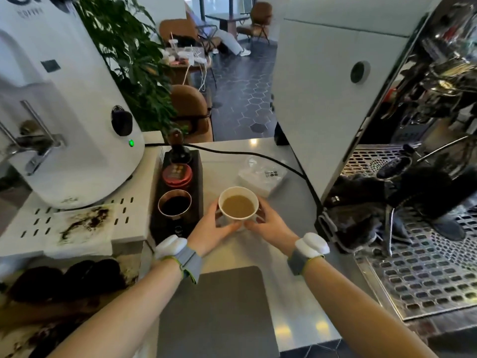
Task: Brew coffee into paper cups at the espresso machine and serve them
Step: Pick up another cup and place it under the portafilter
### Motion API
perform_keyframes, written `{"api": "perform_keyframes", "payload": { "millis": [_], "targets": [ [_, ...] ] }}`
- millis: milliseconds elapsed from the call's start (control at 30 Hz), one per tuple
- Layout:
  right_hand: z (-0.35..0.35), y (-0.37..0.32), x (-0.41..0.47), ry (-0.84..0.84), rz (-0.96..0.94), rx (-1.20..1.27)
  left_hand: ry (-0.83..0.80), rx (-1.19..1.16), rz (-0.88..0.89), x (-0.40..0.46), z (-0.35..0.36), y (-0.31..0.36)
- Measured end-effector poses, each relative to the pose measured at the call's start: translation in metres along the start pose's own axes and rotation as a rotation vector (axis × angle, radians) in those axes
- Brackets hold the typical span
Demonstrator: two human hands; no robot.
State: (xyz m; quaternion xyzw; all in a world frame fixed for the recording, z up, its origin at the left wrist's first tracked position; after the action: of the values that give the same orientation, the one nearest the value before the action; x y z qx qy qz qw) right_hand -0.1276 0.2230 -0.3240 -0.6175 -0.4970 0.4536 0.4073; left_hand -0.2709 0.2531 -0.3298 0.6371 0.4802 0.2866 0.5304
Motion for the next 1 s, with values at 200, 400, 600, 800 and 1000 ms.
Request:
{"api": "perform_keyframes", "payload": {
  "millis": [200, 400, 600, 800, 1000],
  "targets": [
    [-0.009, -0.025, -0.014, 0.011, -0.115, 0.018, 0.008, 0.018, 0.135, -0.011, -0.011, 0.032],
    [-0.025, -0.057, -0.052, 0.076, -0.192, 0.046, -0.001, 0.014, 0.292, -0.037, -0.016, 0.080],
    [-0.040, -0.073, -0.105, 0.153, -0.232, 0.104, -0.036, -0.037, 0.372, -0.062, -0.001, 0.104],
    [-0.058, -0.073, -0.157, 0.225, -0.255, 0.154, -0.122, -0.159, 0.399, -0.086, 0.031, 0.112],
    [-0.095, -0.057, -0.206, 0.303, -0.238, 0.100, -0.203, -0.147, 0.443, -0.106, 0.083, 0.129]
  ]
}}
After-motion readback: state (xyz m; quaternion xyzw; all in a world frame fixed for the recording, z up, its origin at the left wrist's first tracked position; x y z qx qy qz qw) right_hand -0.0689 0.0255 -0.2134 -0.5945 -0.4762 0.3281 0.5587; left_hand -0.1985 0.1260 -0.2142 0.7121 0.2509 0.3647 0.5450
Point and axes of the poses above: each hand's wrist, its own x-axis towards the middle knuckle, its own z-axis out of the palm, y = z × x, the point moved 7 cm from there along x, towards the middle knuckle, and after that the axes turned 1 degree about y, right-handed, at the moved point
